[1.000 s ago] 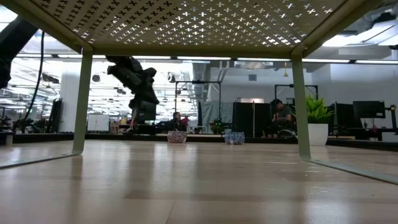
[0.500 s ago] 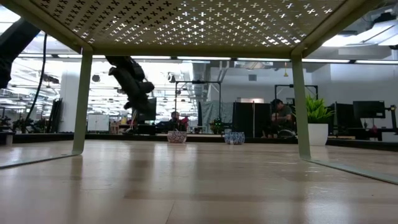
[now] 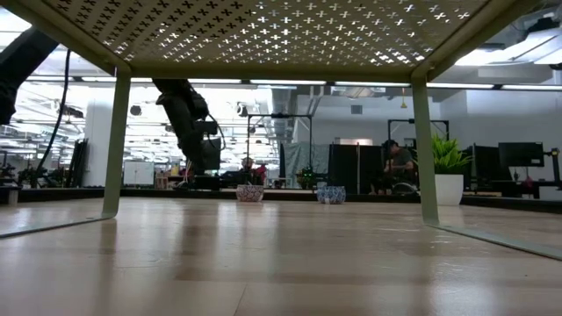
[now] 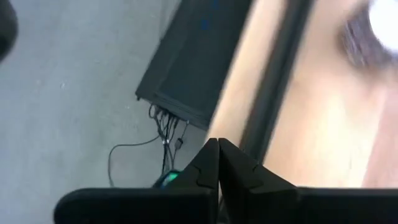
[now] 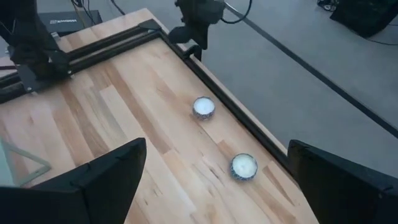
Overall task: Stock candles on shelf
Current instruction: Put the blue scented candle on the shelf
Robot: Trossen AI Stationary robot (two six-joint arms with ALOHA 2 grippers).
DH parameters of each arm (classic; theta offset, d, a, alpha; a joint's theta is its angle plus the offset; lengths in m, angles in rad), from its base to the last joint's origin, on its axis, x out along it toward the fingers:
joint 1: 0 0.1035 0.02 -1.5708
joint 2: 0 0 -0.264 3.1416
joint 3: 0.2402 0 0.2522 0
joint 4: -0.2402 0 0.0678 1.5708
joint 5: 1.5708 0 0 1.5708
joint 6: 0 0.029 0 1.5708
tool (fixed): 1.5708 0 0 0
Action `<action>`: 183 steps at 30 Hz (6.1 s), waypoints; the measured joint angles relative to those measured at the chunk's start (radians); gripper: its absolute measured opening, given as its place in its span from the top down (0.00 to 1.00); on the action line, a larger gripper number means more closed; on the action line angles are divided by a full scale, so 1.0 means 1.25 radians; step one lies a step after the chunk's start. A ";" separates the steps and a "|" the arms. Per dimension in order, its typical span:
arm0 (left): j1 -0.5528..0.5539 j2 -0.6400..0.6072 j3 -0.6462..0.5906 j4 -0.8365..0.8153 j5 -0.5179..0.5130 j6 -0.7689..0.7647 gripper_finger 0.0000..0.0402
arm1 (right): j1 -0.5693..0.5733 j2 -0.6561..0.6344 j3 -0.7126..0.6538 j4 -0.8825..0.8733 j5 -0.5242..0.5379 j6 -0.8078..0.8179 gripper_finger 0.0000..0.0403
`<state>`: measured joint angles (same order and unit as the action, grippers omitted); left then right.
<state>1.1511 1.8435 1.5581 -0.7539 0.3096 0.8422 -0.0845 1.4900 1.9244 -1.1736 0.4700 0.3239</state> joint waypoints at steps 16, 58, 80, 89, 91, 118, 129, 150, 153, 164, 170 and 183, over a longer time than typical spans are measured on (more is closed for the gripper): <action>0.022 0.003 -0.090 0.036 -0.052 0.286 0.99 | 0.126 -0.020 0.000 -0.132 0.169 0.132 0.05; 0.108 0.137 -0.117 0.610 0.618 0.183 0.98 | 0.112 -0.039 0.000 -0.144 0.272 0.245 0.05; 0.117 0.026 -0.117 0.583 0.261 -0.098 0.99 | 0.120 -0.039 0.000 -0.150 0.275 0.259 0.05; 0.124 -0.247 -0.117 0.605 0.082 -0.625 0.99 | 0.065 -0.038 0.000 -0.142 0.302 0.298 0.05; 0.106 -0.296 -0.106 0.579 0.079 -0.649 0.99 | 0.012 -0.023 0.001 -0.135 0.271 0.274 0.05; 0.061 -0.346 -0.102 0.337 0.092 -0.703 0.98 | -0.285 0.430 -0.001 0.329 -0.275 -0.008 0.06; 0.042 -0.113 -0.103 0.182 0.235 -0.471 0.99 | -0.270 0.289 0.001 0.239 -0.260 -0.026 0.15; -0.035 -0.481 -0.101 0.050 0.194 -0.435 0.48 | -0.182 0.147 0.000 -0.035 -0.125 -0.054 0.17; -0.061 -0.525 -0.101 0.013 0.165 -0.502 0.32 | -0.207 0.163 0.001 -0.021 -0.145 -0.160 0.15; -0.132 -0.621 -0.102 -0.071 0.130 -0.734 0.14 | -0.313 0.261 0.035 -0.025 -0.277 -0.647 0.01; -0.166 -0.661 -0.102 -0.078 0.130 -0.822 0.18 | -0.413 0.253 0.039 0.052 -0.358 -0.739 0.03; -0.285 -0.643 -0.105 -0.082 0.080 -0.951 0.24 | -0.587 0.251 -0.129 0.121 -0.455 -0.738 0.07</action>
<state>0.7948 1.0402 1.4270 -0.8566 0.4100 -0.3461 -0.8179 1.8035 1.7633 -1.0222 -0.0984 -0.5983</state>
